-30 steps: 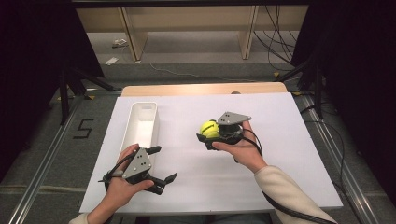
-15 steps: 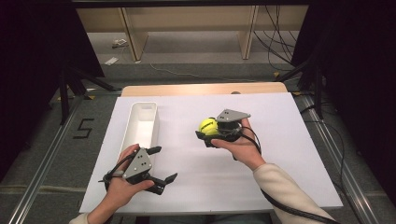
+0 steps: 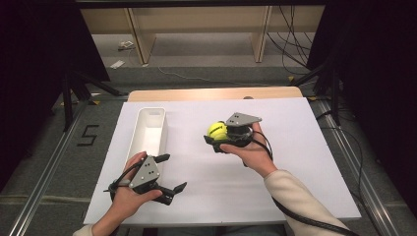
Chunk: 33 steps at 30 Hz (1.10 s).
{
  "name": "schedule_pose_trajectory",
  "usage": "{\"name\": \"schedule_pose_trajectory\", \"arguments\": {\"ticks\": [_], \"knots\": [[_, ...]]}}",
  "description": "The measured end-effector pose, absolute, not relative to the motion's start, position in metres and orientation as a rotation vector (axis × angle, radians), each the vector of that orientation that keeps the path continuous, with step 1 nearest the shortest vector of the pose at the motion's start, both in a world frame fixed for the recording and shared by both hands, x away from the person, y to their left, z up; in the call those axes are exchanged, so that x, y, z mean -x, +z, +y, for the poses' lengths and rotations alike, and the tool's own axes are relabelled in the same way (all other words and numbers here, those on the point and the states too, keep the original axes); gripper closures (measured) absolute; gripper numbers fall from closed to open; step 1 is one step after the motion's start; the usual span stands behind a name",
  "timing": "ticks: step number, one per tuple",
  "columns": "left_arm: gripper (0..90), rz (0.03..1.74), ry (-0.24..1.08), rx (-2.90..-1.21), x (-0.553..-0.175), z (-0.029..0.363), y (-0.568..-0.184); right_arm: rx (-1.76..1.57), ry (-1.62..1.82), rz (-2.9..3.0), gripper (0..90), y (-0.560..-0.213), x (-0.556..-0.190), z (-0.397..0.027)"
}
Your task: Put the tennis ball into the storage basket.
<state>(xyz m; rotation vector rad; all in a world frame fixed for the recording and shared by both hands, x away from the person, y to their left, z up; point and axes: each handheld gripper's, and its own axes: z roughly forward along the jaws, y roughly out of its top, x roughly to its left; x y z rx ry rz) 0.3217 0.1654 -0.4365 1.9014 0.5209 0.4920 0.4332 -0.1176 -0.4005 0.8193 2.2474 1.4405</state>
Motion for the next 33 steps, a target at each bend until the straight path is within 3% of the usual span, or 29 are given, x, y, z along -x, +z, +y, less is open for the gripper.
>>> {"name": "schedule_pose_trajectory", "arguments": {"ticks": [33], "knots": [[0.0, 0.519, 0.480, -1.896, -0.321, 0.165, -0.436, -0.788, 1.434, 2.252, 26.4, -0.392, -0.441, -0.101]]}}
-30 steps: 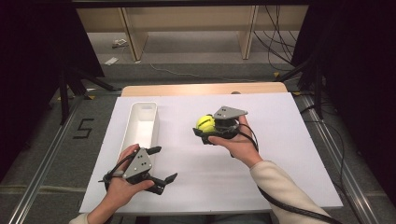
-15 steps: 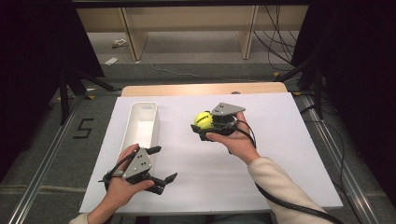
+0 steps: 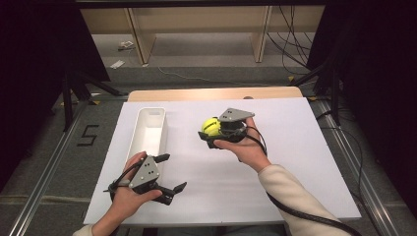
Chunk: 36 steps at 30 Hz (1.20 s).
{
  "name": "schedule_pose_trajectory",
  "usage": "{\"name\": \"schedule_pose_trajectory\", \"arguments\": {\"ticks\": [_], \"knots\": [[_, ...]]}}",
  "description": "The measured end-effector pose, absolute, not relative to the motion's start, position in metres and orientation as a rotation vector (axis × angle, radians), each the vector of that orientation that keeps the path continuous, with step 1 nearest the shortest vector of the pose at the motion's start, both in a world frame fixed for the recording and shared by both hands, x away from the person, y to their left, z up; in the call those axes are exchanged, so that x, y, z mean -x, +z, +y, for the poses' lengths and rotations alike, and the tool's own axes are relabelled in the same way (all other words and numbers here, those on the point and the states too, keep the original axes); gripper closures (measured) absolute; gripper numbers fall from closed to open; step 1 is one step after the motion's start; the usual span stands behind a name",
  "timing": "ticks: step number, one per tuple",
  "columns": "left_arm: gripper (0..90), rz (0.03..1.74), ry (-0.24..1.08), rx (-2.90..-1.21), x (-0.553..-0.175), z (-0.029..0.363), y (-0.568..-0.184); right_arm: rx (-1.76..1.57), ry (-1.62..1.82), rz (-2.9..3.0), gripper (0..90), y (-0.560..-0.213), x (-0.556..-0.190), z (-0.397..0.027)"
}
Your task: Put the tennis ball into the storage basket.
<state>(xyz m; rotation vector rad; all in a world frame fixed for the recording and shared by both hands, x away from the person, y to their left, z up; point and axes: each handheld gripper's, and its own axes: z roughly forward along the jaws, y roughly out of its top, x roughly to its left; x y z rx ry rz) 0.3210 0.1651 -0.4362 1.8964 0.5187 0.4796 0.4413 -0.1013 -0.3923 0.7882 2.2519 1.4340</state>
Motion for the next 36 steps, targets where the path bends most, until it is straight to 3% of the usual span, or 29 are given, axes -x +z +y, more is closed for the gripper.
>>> {"name": "schedule_pose_trajectory", "arguments": {"ticks": [36], "knots": [[0.3, 0.517, 0.499, -1.904, -0.321, 0.163, -0.436, -0.756, 1.437, 2.282, 26.4, -0.390, -0.445, -0.084]]}}
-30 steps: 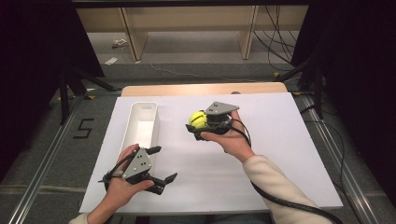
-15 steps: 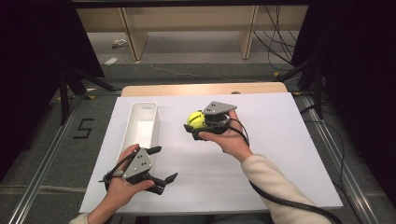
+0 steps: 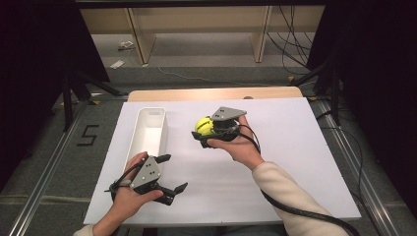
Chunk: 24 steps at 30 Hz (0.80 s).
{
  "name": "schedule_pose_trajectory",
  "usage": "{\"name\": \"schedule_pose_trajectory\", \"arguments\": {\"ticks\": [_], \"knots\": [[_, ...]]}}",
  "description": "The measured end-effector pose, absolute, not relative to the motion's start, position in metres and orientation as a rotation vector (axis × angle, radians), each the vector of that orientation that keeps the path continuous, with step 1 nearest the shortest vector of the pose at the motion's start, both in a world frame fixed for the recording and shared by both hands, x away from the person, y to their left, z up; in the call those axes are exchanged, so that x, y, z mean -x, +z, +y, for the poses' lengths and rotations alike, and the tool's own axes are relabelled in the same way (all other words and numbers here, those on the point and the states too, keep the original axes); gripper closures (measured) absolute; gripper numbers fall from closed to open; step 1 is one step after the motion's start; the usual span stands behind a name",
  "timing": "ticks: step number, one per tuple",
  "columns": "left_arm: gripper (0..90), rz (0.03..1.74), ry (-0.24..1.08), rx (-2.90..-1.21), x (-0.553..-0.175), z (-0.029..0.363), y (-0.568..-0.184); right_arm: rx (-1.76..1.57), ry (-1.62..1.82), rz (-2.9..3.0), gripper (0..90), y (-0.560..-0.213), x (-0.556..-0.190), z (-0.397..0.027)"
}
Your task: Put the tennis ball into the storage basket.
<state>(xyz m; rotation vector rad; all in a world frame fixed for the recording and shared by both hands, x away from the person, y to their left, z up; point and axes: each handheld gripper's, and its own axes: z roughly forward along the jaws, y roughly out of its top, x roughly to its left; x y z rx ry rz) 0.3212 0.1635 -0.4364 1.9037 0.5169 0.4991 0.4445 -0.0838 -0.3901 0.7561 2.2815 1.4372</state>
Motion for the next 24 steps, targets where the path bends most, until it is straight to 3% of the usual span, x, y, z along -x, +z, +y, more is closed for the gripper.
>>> {"name": "schedule_pose_trajectory", "arguments": {"ticks": [24], "knots": [[0.4, 0.517, 0.502, -1.902, -0.3211, 0.1638, -0.4362, -0.746, 1.440, 2.287, 26.4, -0.3853, -0.4474, -0.0745]]}}
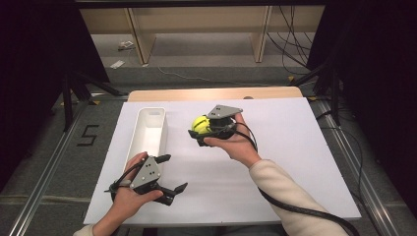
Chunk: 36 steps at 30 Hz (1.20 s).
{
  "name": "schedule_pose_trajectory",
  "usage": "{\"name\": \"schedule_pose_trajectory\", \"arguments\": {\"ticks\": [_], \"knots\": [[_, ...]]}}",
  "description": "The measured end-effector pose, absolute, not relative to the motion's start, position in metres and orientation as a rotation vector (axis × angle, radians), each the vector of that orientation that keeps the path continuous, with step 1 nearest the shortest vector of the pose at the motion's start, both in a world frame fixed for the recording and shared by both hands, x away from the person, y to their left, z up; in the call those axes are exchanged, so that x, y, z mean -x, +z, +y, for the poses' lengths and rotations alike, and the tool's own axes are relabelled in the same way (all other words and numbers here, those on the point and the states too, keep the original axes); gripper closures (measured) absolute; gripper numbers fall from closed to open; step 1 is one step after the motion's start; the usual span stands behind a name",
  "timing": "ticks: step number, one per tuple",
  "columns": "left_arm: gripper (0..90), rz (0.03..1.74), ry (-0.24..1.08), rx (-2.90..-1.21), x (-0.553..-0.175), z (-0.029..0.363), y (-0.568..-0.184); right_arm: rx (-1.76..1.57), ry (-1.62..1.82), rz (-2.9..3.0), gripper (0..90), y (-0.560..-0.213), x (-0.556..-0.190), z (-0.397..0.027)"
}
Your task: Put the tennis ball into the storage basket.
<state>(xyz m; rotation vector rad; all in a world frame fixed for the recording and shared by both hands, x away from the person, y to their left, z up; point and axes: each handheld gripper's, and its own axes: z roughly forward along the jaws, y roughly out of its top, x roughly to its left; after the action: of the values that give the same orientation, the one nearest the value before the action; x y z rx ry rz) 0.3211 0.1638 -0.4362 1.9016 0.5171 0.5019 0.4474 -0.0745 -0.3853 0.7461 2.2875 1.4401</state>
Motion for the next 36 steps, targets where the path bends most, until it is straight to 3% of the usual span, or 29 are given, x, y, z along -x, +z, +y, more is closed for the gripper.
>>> {"name": "schedule_pose_trajectory", "arguments": {"ticks": [4, 5, 7, 21, 22, 36], "knots": [[0.4, 0.516, 0.502, -1.901, -0.321, 0.164, -0.436, -0.733, 1.444, 2.289, 26.3, -0.383, -0.448, -0.071], [0.4, 0.480, 0.698, -1.912, -0.326, 0.170, -0.431, -0.729, 1.444, 2.289, 26.3, -0.382, -0.448, -0.070], [0.4, 0.361, 0.646, -1.954, -0.331, 0.170, -0.430, -0.731, 1.446, 2.290, 26.3, -0.382, -0.447, -0.069], [0.4, 0.402, 0.616, -1.942, -0.328, 0.169, -0.432, -0.733, 1.446, 2.291, 26.4, -0.383, -0.450, -0.066], [0.4, 0.514, 0.489, -1.903, -0.320, 0.164, -0.436, -0.736, 1.448, 2.290, 26.4, -0.383, -0.450, -0.065], [0.4, 0.512, 0.493, -1.902, -0.320, 0.164, -0.436, -0.717, 1.447, 2.292, 26.4, -0.377, -0.452, -0.058]]}}
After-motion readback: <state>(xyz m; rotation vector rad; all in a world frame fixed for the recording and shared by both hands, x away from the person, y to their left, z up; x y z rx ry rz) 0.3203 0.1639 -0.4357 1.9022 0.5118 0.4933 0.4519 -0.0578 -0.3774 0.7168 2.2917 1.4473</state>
